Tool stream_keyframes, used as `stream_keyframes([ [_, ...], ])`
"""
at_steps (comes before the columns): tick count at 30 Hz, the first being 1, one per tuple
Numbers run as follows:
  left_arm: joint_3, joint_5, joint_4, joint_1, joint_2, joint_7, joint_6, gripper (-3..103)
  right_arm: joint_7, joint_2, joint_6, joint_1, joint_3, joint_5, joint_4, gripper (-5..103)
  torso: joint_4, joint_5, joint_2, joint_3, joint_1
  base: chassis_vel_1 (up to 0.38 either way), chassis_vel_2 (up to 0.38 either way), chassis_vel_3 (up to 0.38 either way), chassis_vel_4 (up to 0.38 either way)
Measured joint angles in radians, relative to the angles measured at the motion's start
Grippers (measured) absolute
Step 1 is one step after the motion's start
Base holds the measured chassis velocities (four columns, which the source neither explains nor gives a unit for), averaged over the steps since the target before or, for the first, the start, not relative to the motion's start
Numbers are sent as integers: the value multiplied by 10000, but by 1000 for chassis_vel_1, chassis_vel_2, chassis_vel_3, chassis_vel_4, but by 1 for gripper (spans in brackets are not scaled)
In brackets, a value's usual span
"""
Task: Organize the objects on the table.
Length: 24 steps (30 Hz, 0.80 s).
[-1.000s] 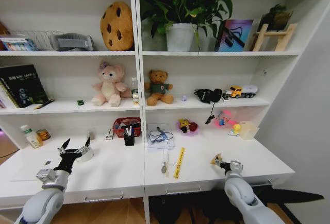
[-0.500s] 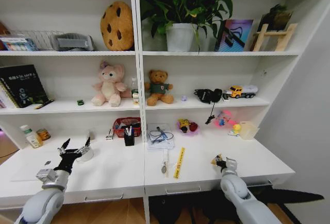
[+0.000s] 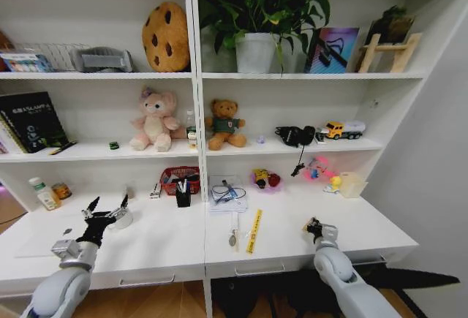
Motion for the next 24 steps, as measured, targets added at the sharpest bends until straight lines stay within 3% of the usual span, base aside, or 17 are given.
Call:
stream_keyframes([
  [4, 0, 0, 0, 0, 0, -1, 0, 100, -930, -122, 577, 816, -292, -191, -334, 0, 3, -2, 1, 0, 0, 0, 0, 0, 0],
  [7, 1, 0, 0, 0, 0, 0, 0, 100, -1189, -125, 674, 1104, -448, -194, -546, 0, 4, -2, 0, 0, 0, 0, 0, 0, 0],
  [9, 0, 0, 0, 0, 0, 0, 0, 100, -2166, -105, 1092, 1930, -973, -325, -1462, 0, 7, -1, 0, 0, 0, 0, 0, 0, 0],
  [12, 1, 0, -1, 0, 0, -3, 0, 100, -2621, 0, 1103, 2576, -1465, -348, -2122, 0, 4, 0, 0, 1, 1, 0, 0, 0, 0],
  [24, 0, 0, 0, -1, 0, -1, 0, 100, -2805, 1032, 1311, 4894, -2510, -860, -4094, 0, 2, -3, 0, 0, 1, 0, 0, 0, 0],
])
